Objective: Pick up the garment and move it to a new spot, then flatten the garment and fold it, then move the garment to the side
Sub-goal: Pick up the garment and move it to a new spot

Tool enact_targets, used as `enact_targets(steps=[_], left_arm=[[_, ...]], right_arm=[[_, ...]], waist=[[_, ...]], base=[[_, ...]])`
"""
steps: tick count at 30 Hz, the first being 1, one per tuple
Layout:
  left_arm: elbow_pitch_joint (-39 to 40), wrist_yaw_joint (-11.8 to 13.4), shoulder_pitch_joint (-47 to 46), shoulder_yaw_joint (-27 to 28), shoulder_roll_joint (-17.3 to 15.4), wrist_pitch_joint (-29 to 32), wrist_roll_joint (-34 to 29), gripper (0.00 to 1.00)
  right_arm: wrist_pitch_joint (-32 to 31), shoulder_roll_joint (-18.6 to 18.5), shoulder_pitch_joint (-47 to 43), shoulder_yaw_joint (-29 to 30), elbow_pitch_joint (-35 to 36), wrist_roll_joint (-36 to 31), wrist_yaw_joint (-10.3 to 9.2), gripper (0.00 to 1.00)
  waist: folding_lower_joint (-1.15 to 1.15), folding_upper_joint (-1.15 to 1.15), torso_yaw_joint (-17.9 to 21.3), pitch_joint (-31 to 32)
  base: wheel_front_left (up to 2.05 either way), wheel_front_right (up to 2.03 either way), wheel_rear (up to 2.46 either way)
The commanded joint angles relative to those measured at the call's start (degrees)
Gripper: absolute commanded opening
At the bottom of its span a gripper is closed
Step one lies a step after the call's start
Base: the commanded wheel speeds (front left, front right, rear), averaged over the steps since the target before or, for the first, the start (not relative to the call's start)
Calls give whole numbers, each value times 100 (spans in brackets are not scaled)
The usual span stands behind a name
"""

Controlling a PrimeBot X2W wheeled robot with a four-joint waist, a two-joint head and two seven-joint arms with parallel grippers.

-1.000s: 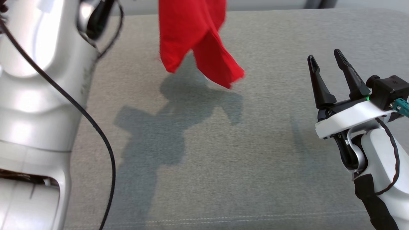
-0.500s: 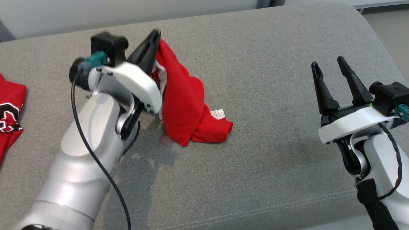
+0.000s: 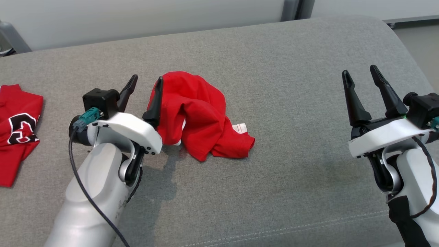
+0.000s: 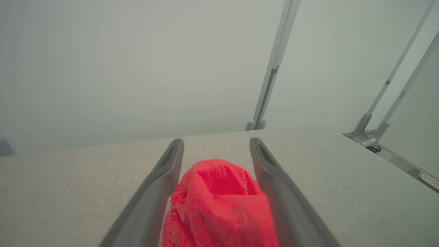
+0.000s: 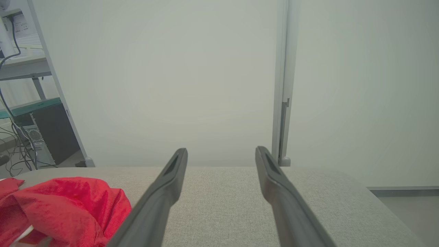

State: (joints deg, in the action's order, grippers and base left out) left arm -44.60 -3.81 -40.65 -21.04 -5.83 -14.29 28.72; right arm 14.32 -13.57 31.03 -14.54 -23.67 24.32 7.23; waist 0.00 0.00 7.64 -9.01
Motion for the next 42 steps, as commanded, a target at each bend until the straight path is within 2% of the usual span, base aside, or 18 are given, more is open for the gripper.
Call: enact_targets(steps=[1,8,20,34,42], left_arm=[[311,125,152,336,-243,-68,-142,100],[1047,340,1059,1003,-417,-70,-616,100],[1902,517,2293,1891,-373,-70,-1263,100],[2684,420,3207,2583,-59,-71,-1754,100],[2716,290,3408,2788,87,-71,-1939,100]], right_arm=[[68,-63,-84,10,107,-50,25,100],[68,-90,-346,225,113,-128,25,100],[68,-64,-1012,730,181,-269,25,100],[68,72,-1667,1074,309,-514,25,100],[68,157,-1804,1073,194,-567,25,100]], waist=[[0,0,-82,80],[0,0,-291,347],[0,0,-581,821],[0,0,-720,1038],[0,0,-768,1064]], base=[[0,0,0],[0,0,0],[0,0,0],[0,0,0],[0,0,0]])
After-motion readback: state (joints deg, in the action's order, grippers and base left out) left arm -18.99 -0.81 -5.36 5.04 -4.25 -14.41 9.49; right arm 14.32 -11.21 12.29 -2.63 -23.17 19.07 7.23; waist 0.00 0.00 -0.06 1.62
